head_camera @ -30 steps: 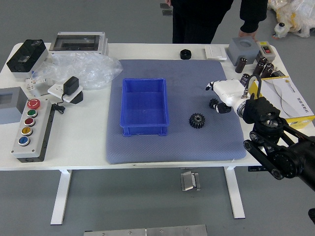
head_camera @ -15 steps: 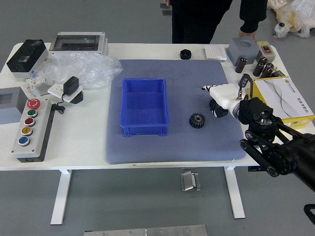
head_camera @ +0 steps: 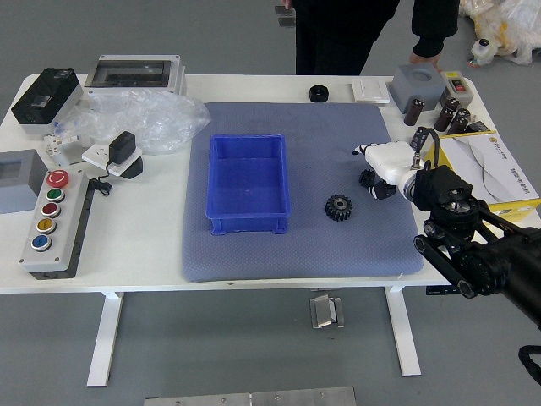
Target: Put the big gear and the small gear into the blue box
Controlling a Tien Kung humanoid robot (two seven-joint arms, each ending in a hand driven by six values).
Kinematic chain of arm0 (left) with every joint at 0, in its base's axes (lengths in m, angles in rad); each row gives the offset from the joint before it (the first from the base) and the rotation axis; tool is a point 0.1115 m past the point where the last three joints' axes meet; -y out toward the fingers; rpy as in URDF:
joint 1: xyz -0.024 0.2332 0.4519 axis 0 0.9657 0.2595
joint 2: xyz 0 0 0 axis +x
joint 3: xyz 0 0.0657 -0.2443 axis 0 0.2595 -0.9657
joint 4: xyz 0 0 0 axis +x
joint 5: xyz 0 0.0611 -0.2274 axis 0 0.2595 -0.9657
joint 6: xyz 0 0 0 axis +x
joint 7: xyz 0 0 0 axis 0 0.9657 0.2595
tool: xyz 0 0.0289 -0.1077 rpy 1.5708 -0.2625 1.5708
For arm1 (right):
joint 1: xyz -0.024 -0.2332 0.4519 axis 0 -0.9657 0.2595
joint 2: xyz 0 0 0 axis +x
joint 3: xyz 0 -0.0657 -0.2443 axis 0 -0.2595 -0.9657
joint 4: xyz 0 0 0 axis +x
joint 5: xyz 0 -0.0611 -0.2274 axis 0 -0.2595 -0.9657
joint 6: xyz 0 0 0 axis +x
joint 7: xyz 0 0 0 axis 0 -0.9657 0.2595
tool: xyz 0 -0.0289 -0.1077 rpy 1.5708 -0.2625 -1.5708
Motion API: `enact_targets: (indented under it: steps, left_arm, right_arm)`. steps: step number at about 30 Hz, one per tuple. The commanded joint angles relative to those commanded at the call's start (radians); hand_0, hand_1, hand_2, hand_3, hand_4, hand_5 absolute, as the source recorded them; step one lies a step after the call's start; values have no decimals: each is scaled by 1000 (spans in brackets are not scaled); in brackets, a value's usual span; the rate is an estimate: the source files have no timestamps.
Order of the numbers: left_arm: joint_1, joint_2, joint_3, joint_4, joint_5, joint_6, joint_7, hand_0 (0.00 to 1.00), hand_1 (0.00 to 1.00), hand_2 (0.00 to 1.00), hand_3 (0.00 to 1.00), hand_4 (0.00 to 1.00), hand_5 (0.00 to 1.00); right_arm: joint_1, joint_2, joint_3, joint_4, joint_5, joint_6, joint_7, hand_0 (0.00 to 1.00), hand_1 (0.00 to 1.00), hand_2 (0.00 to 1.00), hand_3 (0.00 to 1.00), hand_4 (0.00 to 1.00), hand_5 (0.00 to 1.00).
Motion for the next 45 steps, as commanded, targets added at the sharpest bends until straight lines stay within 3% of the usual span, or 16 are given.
enact_targets:
  steps: [2, 3, 26, 27, 31, 32, 45]
  left_arm:
    - [0, 0, 0, 0, 0, 0, 0, 850, 818, 799, 822, 675, 302]
    - [0, 0, 1, 0, 0, 0, 0, 850, 818, 799, 822, 675, 302]
    - [0, 0, 1, 0, -1, 1, -1, 851, 818, 799, 822, 675, 302]
    - [0, 0, 1, 0, -1, 1, -1, 851, 818, 798, 821, 675, 303]
    - [-1, 0, 1, 0, -1, 1, -1, 851, 818, 798, 821, 675, 303]
    - [-1, 0, 0, 0, -1, 1, -1, 850, 818, 799, 821, 675, 303]
    - [-1, -2, -2, 0, 0, 0, -1, 850, 818, 799, 822, 676, 305]
  right_arm:
    - [4, 3, 0, -11, 0, -1, 6, 652, 624, 798, 792, 694, 61]
    - [6, 4, -1, -16, 0, -1, 9, 650, 604, 759, 740, 710, 86]
    - [29, 21, -8, -100, 0, -17, 33, 640, 577, 719, 681, 727, 126]
    - [29, 21, -8, -101, 0, -20, 35, 607, 517, 643, 621, 711, 178]
    - [31, 23, -10, -104, 0, -37, 41, 607, 517, 643, 621, 711, 178]
    - [31, 24, -10, -105, 0, -41, 43, 596, 477, 550, 587, 662, 221]
    - [27, 31, -18, -112, 0, -54, 46, 590, 476, 540, 589, 662, 233]
